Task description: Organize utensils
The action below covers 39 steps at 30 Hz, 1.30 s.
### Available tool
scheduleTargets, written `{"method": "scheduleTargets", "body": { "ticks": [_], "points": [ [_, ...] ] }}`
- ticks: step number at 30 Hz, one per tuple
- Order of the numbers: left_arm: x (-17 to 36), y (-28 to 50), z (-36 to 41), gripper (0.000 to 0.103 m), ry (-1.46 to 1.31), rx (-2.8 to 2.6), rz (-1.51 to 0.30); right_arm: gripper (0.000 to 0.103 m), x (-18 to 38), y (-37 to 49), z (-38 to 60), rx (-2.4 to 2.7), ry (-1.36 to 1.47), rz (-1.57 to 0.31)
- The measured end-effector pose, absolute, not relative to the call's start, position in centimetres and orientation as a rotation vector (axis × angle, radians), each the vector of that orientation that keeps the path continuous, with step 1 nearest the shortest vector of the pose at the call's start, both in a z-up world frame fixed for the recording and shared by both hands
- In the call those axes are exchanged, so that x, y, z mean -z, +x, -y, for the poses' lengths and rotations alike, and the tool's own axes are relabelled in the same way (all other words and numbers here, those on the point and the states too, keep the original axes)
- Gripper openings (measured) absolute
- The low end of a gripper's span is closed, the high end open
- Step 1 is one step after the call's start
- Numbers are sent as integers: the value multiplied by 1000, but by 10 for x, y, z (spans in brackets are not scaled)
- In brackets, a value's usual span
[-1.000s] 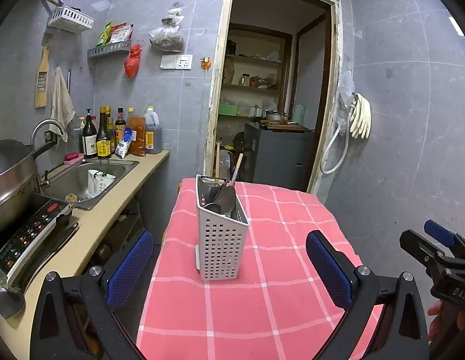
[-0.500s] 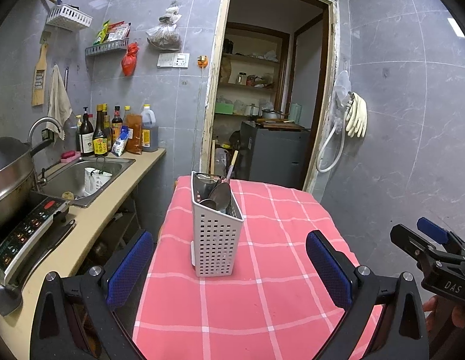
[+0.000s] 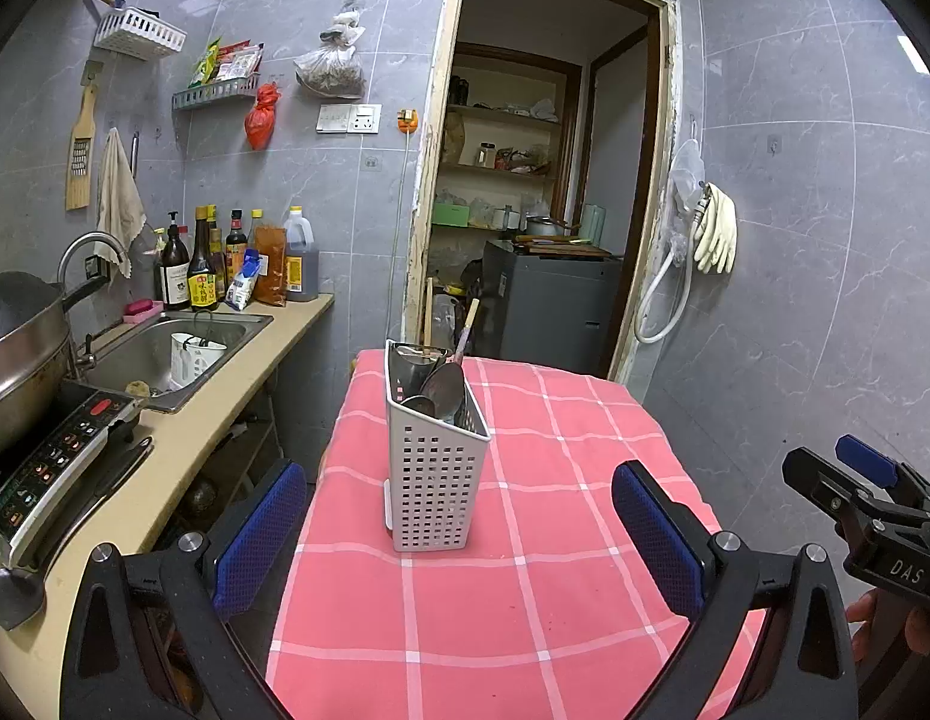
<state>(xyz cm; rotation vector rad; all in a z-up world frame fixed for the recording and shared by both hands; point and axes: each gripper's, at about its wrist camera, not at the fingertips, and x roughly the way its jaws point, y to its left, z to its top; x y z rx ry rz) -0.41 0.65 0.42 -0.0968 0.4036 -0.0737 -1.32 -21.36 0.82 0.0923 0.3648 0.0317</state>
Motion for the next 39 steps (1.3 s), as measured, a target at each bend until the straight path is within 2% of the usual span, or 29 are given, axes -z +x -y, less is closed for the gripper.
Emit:
{"method": "scheduleTargets", "body": {
  "ticks": [39],
  "points": [
    [-3,-4,-14,103,-101,66,-407,101,-7,-12,215,-32,93,-367]
  ]
}}
